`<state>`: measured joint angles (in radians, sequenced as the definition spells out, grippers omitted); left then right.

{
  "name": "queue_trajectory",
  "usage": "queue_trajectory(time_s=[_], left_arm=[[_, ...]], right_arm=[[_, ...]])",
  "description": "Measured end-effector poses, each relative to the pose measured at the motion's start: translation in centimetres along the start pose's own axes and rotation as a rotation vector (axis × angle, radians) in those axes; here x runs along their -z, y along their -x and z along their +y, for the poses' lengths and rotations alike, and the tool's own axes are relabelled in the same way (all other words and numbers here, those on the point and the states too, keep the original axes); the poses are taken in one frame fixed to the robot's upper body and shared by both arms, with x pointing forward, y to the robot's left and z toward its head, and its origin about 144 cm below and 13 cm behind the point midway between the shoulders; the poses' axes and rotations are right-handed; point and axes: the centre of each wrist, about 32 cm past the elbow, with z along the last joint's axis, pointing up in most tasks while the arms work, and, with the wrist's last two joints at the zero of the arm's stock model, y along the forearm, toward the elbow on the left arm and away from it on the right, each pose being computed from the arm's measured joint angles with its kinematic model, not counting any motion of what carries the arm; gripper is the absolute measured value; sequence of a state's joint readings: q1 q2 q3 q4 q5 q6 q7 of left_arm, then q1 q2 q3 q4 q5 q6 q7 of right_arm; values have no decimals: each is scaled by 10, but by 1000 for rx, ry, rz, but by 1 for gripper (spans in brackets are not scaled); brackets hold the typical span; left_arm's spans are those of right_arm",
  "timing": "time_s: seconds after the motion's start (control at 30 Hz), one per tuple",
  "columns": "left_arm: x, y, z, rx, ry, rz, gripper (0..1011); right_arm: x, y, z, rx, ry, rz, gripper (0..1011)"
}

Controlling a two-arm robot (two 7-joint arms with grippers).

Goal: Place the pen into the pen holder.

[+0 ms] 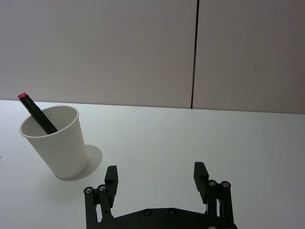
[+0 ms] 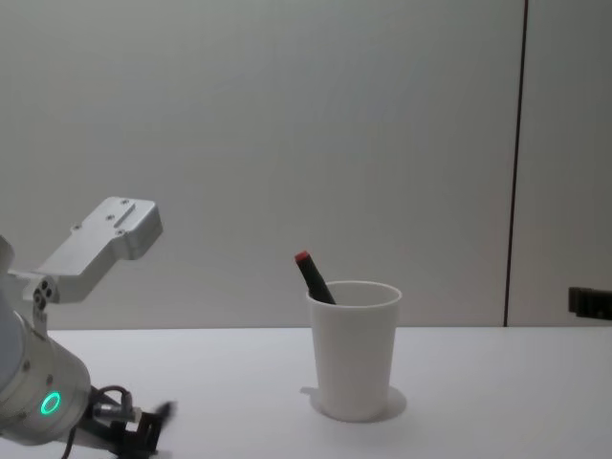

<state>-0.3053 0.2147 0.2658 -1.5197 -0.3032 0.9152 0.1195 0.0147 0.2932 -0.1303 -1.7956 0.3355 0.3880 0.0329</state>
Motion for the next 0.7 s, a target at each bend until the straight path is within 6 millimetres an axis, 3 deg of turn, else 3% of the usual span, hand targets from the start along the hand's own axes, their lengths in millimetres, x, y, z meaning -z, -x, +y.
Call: queue_trajectory(time_s=[0.1, 0.7], left_arm=[[0, 0, 0, 0, -3, 0, 146], [-4, -2, 4, -5, 39, -2, 142]], right_arm=[[0, 0, 0, 0, 0, 0, 1002], [0, 0, 0, 0, 0, 0, 1002]])
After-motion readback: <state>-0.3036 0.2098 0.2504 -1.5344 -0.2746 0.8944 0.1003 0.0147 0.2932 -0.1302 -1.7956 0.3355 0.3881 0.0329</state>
